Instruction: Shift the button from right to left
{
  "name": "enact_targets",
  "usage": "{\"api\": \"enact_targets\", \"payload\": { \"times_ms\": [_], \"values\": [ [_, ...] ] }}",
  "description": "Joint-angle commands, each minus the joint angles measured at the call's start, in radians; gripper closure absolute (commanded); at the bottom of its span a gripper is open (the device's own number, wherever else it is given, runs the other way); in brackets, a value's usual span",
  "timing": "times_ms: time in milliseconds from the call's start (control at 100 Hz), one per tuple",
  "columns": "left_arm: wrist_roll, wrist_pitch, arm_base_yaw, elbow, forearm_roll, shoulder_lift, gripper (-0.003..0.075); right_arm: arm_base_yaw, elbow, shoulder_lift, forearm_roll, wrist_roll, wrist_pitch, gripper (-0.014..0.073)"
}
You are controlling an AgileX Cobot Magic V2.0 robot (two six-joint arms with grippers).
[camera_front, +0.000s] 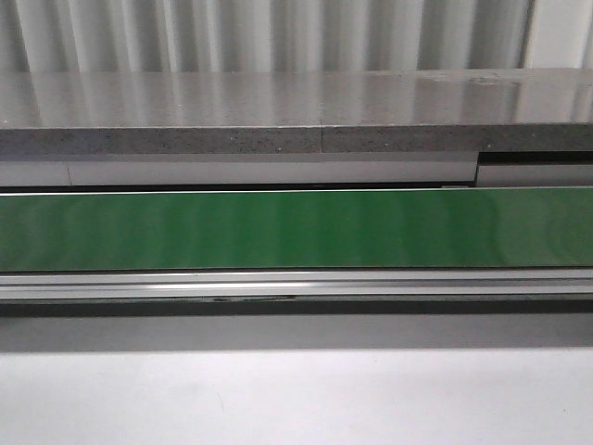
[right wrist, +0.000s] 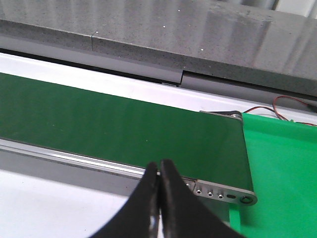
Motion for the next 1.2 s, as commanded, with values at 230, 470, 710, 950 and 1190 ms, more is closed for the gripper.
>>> {"api": "enact_targets", "payload": {
  "times_ms": [230,470,710,950,1190],
  "values": [
    [-0.005,-0.258,-0.011,0.228,-0.045,-0.313,0.0740,0.002,-0.023,0.014,0.006,-0.008,-0.082,0.0660],
    [-0.005,-0.331,-0.011,0.406,-0.012,-0.507,0.0740,0.002,-0.023,0.014,0.006,-0.008,-0.082,0.0660],
    [-0.005,-0.389,-0.011,0.568,-0.012,-0.659,0.0740,0.002,-0.023,0.014,0.006,-0.008,-0.082,0.0660],
    [-0.012,-0.500,-0.011,0.705,-0.022,-0.788,0.0740,0.002,-0.023,0.014,0.006,-0.008,-0.082,0.0660],
    [-0.053,-0.626,-0.009,0.805,0.002,-0.812,0.0740,0.002,-0.023,0.014,0.006,-0.008,-0.082,0.0660]
  ]
}}
